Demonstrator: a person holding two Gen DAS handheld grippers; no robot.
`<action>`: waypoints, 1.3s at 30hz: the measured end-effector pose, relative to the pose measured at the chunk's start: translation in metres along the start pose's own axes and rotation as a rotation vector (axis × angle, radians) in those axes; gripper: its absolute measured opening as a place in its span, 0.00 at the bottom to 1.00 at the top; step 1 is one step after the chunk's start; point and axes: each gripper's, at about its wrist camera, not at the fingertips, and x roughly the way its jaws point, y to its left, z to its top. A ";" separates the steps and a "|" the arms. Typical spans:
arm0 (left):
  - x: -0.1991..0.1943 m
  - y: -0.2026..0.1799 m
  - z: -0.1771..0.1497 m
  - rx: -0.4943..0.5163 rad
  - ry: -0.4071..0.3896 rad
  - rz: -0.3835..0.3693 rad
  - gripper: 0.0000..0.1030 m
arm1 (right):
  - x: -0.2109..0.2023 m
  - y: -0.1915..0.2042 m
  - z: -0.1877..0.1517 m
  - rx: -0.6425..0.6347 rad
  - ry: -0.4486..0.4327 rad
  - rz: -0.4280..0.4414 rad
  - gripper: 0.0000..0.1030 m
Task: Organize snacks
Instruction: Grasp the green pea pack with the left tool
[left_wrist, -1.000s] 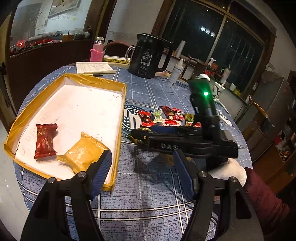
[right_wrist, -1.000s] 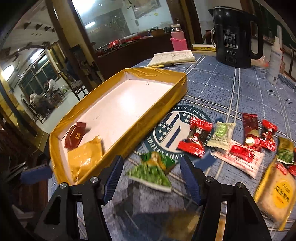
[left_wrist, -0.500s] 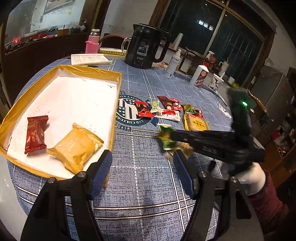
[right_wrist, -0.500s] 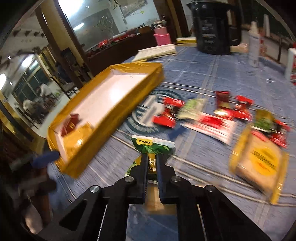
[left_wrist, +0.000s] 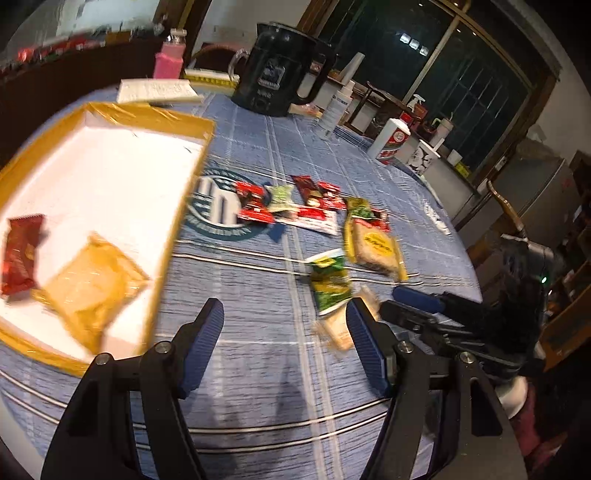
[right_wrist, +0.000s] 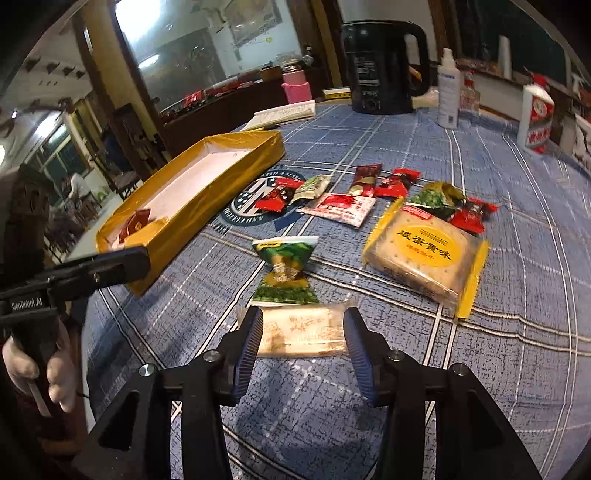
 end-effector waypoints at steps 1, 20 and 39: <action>0.005 -0.003 0.002 -0.002 0.009 -0.017 0.71 | 0.000 -0.002 0.000 0.012 0.000 0.009 0.46; 0.096 -0.058 0.012 0.251 0.111 0.133 0.33 | -0.007 -0.007 -0.039 0.114 0.040 0.075 0.48; -0.027 0.023 0.001 0.062 -0.122 0.091 0.33 | 0.057 0.032 0.015 0.141 0.084 -0.159 0.64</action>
